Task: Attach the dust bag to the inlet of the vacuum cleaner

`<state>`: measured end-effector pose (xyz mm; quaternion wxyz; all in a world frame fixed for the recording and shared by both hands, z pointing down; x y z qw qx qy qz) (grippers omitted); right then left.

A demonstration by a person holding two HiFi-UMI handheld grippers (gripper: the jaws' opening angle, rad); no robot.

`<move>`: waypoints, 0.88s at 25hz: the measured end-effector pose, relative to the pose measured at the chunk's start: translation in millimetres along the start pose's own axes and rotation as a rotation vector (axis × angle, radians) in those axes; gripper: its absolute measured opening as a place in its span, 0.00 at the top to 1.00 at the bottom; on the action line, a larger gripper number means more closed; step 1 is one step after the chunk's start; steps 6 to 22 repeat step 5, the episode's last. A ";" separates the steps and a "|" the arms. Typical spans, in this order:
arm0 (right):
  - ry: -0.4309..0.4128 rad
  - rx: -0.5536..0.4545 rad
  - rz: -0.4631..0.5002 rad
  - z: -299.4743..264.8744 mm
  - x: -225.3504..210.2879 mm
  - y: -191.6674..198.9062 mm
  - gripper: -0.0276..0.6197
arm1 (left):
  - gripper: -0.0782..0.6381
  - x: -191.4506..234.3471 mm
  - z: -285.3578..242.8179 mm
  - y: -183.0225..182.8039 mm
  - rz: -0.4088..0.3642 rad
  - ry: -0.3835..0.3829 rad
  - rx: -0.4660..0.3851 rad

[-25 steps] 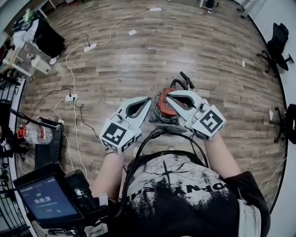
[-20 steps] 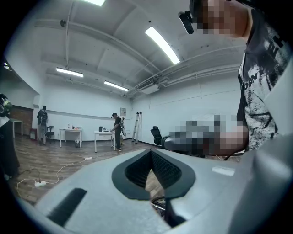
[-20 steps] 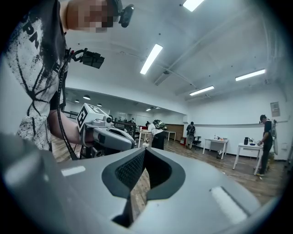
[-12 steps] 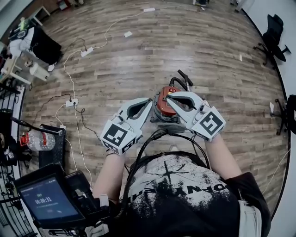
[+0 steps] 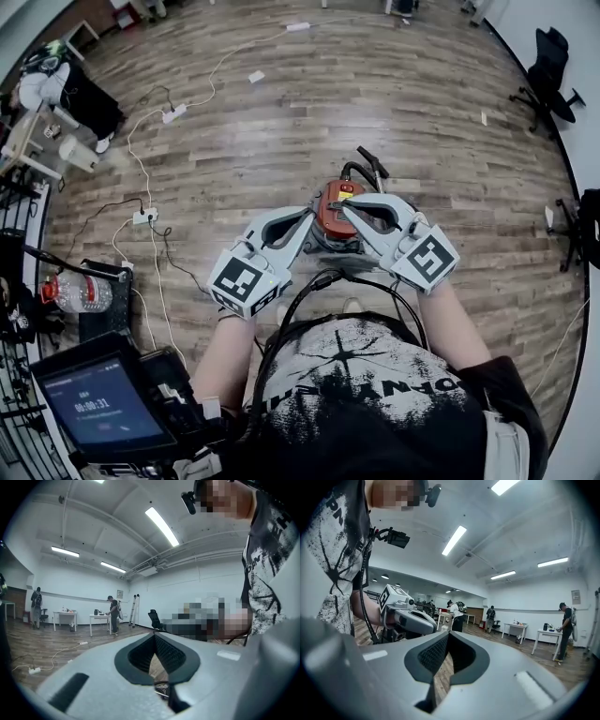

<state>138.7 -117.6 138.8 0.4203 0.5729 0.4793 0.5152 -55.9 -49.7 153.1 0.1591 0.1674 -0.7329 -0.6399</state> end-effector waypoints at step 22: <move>0.010 0.000 0.001 -5.9 -1.3 -2.2 0.95 | 0.88 5.8 -0.1 0.6 0.001 0.015 0.005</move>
Point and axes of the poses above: the fingertips, and each gripper's own axes: z backward along the fingers, x to its left, y out of its underside, the point moved 10 cm from there along z, backward along the fingers, and after that the axes turned 13 degrees about -y, right-handed, at the moved point
